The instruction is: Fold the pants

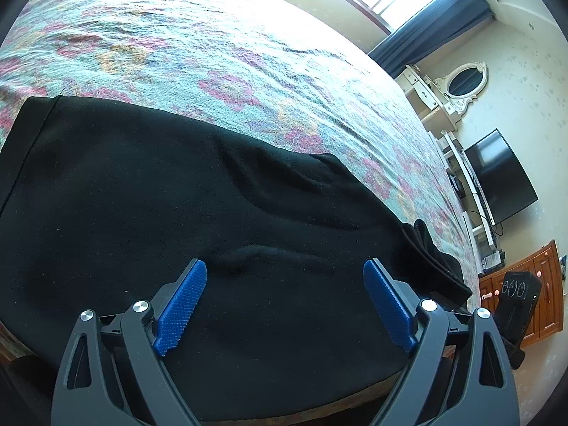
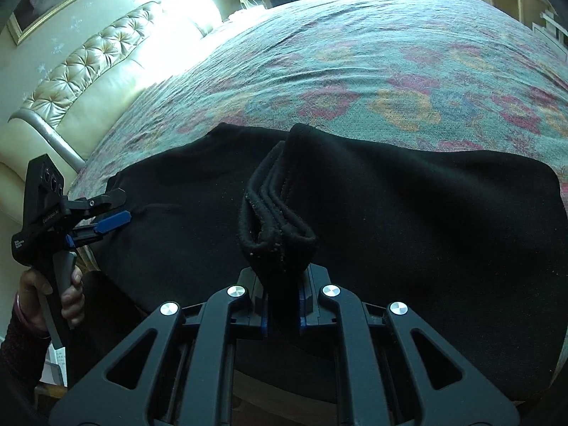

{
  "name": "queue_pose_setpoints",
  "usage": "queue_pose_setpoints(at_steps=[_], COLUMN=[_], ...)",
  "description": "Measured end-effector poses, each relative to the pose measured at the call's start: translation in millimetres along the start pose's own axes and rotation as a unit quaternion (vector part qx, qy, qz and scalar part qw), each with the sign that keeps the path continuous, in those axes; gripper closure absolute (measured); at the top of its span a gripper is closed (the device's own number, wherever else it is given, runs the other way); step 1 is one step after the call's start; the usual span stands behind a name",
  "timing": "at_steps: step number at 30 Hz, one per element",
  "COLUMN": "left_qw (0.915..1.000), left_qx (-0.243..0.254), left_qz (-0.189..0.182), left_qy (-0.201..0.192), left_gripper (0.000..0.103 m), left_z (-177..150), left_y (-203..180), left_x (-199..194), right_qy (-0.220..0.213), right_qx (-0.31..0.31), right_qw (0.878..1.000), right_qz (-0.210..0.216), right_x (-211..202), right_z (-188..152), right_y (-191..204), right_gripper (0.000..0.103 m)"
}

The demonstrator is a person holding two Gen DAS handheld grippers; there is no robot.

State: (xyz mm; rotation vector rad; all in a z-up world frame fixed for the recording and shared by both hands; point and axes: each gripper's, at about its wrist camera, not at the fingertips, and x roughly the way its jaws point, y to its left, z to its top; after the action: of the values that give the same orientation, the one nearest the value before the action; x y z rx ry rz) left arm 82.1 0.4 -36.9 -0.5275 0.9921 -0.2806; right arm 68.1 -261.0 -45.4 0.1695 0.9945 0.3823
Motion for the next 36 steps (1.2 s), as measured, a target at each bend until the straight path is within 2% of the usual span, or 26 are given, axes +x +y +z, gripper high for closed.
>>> queue_pose_setpoints(at_steps=[3, 7, 14, 19, 28, 31, 36], left_qw=[1.0, 1.0, 1.0, 1.0, 1.0, 0.9998, 0.9988], left_qx=[0.002, 0.005, -0.001, 0.001, 0.004, 0.007, -0.005], left_qz=[0.002, 0.005, -0.002, -0.001, -0.008, -0.013, -0.031], left_qy=[0.001, 0.001, 0.002, 0.001, -0.001, -0.01, -0.037], left_gripper=[0.014, 0.014, 0.014, 0.014, 0.014, 0.014, 0.014], left_z=[-1.0, -0.6, 0.6, 0.8, 2.6, 5.1, 15.4], left_y=[0.7, -2.4, -1.0, 0.7, 3.3, 6.3, 30.9], left_x=[0.5, 1.1, 0.7, 0.3, -2.9, -12.3, -47.0], right_qy=[0.01, 0.026, 0.049, 0.052, 0.045, 0.025, -0.014], right_qx=[-0.036, -0.06, -0.074, -0.099, -0.07, -0.036, -0.005], right_qw=[0.999, 0.998, 0.996, 0.993, 0.995, 0.995, 0.993], right_qz=[-0.017, -0.013, 0.026, 0.021, 0.06, 0.092, 0.114], right_x=[5.2, 9.9, 11.5, 13.2, 9.9, -0.7, -22.3], right_z=[-5.0, -11.5, -22.8, -29.0, -26.0, -20.0, -12.9], right_y=[14.5, 25.3, 42.3, 55.3, 48.1, 40.3, 32.0], right_gripper=[0.087, 0.072, 0.04, 0.029, 0.024, 0.024, 0.024])
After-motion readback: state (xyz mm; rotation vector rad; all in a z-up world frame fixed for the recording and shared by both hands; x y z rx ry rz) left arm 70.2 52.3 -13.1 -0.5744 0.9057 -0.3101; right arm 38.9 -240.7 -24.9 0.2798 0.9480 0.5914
